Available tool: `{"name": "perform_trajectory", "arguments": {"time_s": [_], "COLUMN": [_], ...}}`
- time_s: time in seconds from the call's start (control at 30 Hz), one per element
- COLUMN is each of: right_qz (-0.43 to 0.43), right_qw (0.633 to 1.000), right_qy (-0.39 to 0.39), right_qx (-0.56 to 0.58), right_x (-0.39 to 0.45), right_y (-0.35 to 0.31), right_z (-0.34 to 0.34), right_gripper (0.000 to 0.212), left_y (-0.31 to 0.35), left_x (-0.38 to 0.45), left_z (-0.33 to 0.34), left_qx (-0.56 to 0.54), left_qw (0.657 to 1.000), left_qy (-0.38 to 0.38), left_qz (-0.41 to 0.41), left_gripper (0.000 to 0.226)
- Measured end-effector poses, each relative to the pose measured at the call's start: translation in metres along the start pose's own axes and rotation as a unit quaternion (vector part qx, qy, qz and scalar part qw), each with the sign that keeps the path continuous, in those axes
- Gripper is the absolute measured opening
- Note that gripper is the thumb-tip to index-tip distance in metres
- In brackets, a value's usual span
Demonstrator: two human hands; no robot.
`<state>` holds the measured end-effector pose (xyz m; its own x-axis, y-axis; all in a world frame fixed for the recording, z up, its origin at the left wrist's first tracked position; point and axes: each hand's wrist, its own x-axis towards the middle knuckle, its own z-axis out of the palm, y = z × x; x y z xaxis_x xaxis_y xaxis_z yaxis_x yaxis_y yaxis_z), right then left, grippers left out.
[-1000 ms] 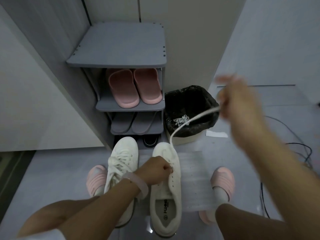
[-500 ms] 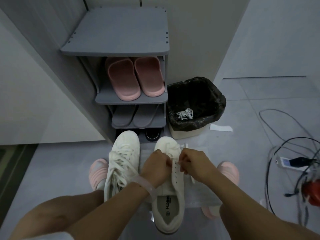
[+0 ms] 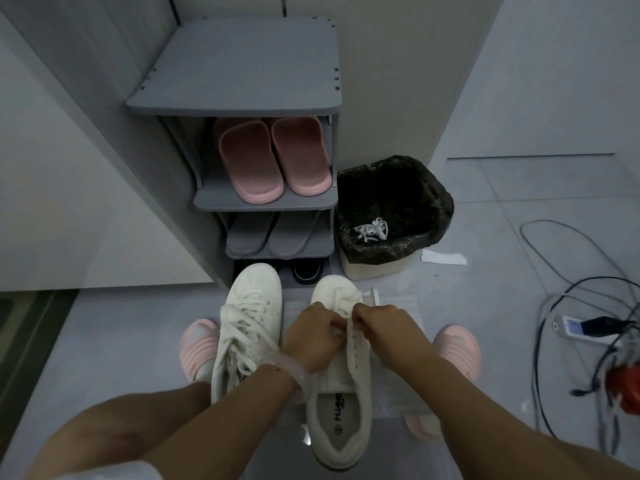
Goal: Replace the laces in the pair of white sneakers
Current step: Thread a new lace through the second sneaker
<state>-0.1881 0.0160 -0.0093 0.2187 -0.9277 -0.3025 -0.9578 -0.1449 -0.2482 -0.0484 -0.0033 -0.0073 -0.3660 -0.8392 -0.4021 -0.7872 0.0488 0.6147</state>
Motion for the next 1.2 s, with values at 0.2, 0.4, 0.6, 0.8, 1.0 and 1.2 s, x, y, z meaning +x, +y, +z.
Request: {"name": "perform_trajectory", "arguments": {"time_s": [0.2,0.4,0.6,0.8,1.0,1.2], "right_qz": [0.067,0.148,0.119,0.092,0.139,0.152], "right_qw": [0.986,0.935,0.947,0.928,0.933,0.933], "right_qy": [0.043,0.063,0.067,-0.001,-0.017,-0.011], "right_qx": [0.146,0.315,0.29,0.36,0.332,0.325], "right_x": [-0.003,-0.002,0.004,-0.004,-0.003,-0.003], "right_y": [-0.002,0.004,-0.001,-0.004,-0.01,-0.014], "right_z": [0.008,0.014,0.018,0.017,0.014,0.018], "right_gripper": [0.007,0.012,0.028,0.035,0.04,0.043], "left_y": [0.001,0.002,0.002,0.0,0.008,0.011], "left_x": [0.001,0.002,0.004,0.008,-0.005,-0.012], "left_z": [0.002,0.004,0.009,0.015,-0.008,-0.082], "left_qx": [-0.005,-0.021,0.006,-0.027,-0.306,-0.681], "left_qw": [1.0,0.999,0.998,0.998,0.934,0.702], "left_qy": [0.015,0.023,0.05,0.054,0.182,0.191], "left_qz": [-0.01,-0.024,-0.027,-0.014,-0.031,-0.088], "left_gripper": [0.021,0.022,0.026,0.022,0.024,0.029]}}
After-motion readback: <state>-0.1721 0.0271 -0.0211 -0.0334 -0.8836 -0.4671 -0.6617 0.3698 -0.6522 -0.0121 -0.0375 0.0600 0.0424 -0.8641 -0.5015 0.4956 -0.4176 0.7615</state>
